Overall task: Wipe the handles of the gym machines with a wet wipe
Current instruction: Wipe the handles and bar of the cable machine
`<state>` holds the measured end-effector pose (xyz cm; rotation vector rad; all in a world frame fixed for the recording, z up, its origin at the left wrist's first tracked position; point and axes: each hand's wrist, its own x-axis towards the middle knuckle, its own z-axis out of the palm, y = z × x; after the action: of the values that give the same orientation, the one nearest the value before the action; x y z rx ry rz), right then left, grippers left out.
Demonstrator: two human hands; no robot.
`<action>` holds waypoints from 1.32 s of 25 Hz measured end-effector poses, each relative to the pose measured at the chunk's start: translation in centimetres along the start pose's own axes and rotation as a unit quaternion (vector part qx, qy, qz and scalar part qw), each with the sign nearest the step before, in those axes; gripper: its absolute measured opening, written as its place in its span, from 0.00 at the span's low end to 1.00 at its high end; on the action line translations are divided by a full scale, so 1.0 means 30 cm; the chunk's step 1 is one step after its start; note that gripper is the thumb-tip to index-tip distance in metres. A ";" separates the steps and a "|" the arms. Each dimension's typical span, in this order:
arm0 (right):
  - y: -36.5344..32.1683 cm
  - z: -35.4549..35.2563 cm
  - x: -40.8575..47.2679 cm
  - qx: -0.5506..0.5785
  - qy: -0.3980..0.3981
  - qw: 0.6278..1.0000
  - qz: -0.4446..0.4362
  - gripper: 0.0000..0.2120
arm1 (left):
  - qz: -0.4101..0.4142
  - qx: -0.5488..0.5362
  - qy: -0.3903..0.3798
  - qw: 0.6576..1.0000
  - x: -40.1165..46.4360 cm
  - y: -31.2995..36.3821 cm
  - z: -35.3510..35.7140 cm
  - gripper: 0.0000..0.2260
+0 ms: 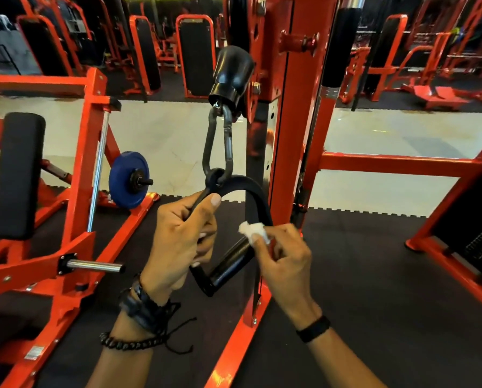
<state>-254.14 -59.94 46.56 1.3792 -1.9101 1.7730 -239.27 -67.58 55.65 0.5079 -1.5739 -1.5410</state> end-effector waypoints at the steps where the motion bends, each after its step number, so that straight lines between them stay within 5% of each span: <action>1: 0.021 -0.010 0.025 -0.013 0.019 1.000 0.019 0.04 | -0.001 -0.005 -0.001 1.000 -0.003 -0.002 0.007 0.17; 4: -0.015 0.002 -0.031 0.017 0.026 0.999 0.037 0.03 | 0.001 -0.016 0.002 1.000 -0.012 -0.005 0.023 0.18; 9: -0.136 0.024 -0.226 0.114 -0.088 0.989 -0.029 0.02 | -0.009 -0.029 0.000 1.000 -0.015 -0.004 0.014 0.18; 15: 0.058 -0.034 -0.006 0.055 0.079 0.993 0.062 0.02 | -0.010 -0.049 0.001 0.999 -0.020 -0.011 0.037 0.17; 20: -0.090 -0.009 -0.199 0.136 -0.008 0.991 0.019 0.03 | -0.011 -0.051 0.010 0.999 -0.018 -0.016 0.044 0.19; 23: -0.085 -0.010 -0.245 0.138 0.008 0.990 0.032 0.04 | -0.010 -0.051 0.011 0.999 -0.018 -0.014 0.050 0.19; 26: -0.052 -0.020 -0.196 0.114 0.052 0.991 0.035 0.03 | -0.009 -0.050 0.010 0.999 -0.021 -0.015 0.059 0.19; 33: -0.094 0.007 -0.084 0.021 -0.016 1.000 -0.016 0.05 | -0.002 -0.038 0.009 0.999 -0.021 -0.017 0.069 0.20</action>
<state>-250.65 -58.49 46.71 1.4516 -1.8667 1.7961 -240.71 -65.92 55.23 0.4818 -1.4954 -1.5879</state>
